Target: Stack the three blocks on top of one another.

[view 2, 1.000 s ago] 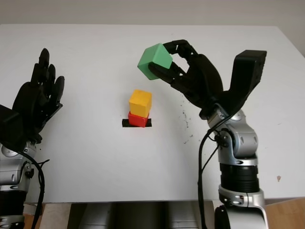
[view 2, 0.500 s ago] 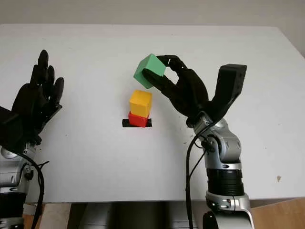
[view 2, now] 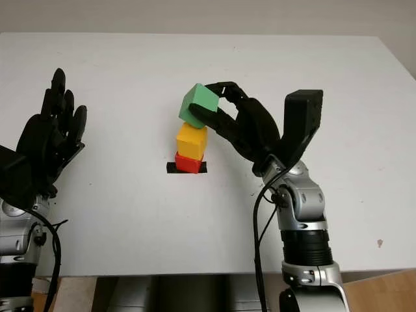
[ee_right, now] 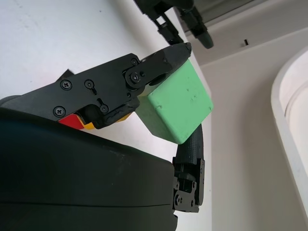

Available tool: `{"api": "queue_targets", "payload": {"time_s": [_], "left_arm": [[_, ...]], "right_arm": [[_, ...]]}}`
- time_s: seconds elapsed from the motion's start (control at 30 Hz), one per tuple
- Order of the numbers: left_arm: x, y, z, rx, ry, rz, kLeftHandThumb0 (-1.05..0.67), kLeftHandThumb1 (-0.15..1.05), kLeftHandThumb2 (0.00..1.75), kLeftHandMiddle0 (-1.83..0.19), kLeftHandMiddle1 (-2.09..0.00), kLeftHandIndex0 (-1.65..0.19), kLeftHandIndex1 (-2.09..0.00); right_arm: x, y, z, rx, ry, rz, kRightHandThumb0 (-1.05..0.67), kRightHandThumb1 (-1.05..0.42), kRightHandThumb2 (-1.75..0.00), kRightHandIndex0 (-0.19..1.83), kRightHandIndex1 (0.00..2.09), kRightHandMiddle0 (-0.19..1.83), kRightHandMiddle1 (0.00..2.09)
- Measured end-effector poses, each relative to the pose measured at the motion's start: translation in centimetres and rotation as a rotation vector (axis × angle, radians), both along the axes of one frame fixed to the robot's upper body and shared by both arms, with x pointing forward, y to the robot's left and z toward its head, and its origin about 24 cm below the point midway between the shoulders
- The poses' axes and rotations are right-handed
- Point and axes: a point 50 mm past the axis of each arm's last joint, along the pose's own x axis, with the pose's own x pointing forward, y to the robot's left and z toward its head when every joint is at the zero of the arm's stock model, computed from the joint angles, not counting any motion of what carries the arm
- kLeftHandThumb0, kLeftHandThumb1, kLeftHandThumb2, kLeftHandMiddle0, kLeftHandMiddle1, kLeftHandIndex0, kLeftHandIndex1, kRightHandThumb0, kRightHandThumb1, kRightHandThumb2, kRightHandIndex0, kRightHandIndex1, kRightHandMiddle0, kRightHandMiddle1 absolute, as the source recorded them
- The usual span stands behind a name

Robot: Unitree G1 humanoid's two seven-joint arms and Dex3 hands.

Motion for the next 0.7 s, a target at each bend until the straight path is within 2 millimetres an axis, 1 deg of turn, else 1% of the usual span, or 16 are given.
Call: {"api": "queue_targets", "payload": {"time_s": [0.17, 0.27, 0.7], "left_arm": [[0.0, 0.0, 0.0, -0.003, 0.006, 0.000, -0.64, 1.05, 0.53, 0.19, -0.04, 0.18, -0.05], [0.0, -0.1, 0.1, -0.001, 0.000, -0.002, -0.64, 1.05, 0.53, 0.19, -0.05, 0.18, -0.05], [0.1, -0.2, -0.1, -0.001, 0.022, 0.006, -0.66, 1.05, 0.52, 0.19, -0.04, 0.18, -0.05]], "right_arm": [[-0.3, -0.1, 0.7, -0.061, -0.038, 0.003, -0.47, -0.99, -0.06, 0.22, 0.04, 0.22, 1.86], [-0.4, 0.0, 1.0, -0.068, -0.045, 0.004, -0.47, -0.99, -0.06, 0.22, 0.04, 0.20, 1.90], [-0.6, -0.1, 0.9, -0.076, -0.014, -0.003, -0.46, -1.00, -0.05, 0.21, 0.04, 0.15, 1.98]]}}
